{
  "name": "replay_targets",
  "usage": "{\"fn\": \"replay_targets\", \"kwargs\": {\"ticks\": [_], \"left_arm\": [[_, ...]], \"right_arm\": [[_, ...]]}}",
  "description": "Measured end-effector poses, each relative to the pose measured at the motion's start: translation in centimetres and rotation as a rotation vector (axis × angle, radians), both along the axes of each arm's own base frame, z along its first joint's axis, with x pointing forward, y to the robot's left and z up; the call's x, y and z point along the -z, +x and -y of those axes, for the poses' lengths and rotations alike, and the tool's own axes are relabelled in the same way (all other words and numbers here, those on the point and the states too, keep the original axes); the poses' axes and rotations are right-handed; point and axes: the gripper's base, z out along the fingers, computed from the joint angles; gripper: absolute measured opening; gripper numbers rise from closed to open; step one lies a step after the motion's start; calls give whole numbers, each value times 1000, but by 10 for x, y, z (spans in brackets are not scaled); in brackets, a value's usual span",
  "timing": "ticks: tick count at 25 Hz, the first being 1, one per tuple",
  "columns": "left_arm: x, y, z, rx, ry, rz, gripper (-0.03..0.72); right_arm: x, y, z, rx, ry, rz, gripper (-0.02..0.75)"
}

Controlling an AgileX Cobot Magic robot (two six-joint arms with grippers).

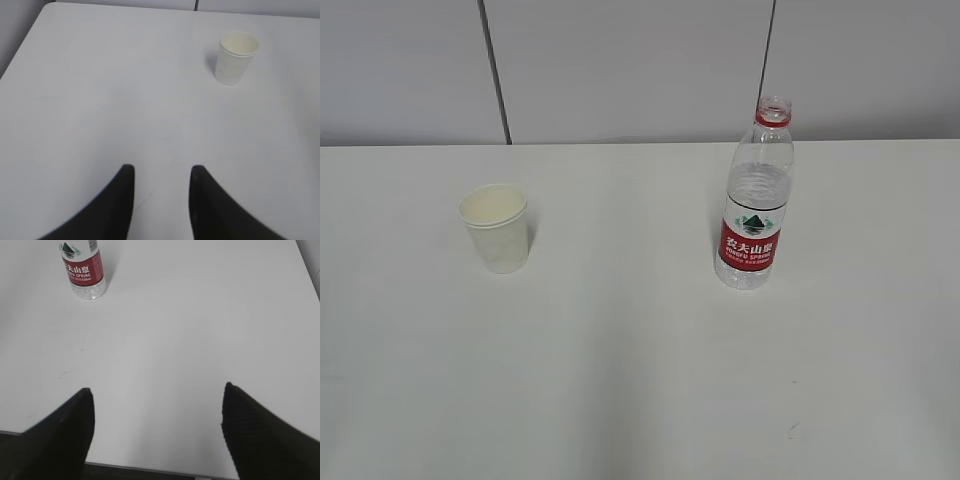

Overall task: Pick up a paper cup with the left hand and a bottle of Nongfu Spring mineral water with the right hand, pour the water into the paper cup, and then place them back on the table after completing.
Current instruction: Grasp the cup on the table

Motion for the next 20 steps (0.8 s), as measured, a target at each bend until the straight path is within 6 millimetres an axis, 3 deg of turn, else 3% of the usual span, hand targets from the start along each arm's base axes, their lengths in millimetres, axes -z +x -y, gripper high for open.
{"fn": "replay_targets", "kwargs": {"ticks": [11, 15, 20], "left_arm": [[0, 2, -2, -17, 24, -11, 238], [-1, 18, -4, -25, 45, -105, 238], [-1, 48, -3, -19, 53, -242, 238]], "right_arm": [[-1, 0, 0, 25, 43, 2, 587], [-8, 4, 0, 47, 76, -15, 587], [-28, 27, -2, 51, 83, -39, 587]]}}
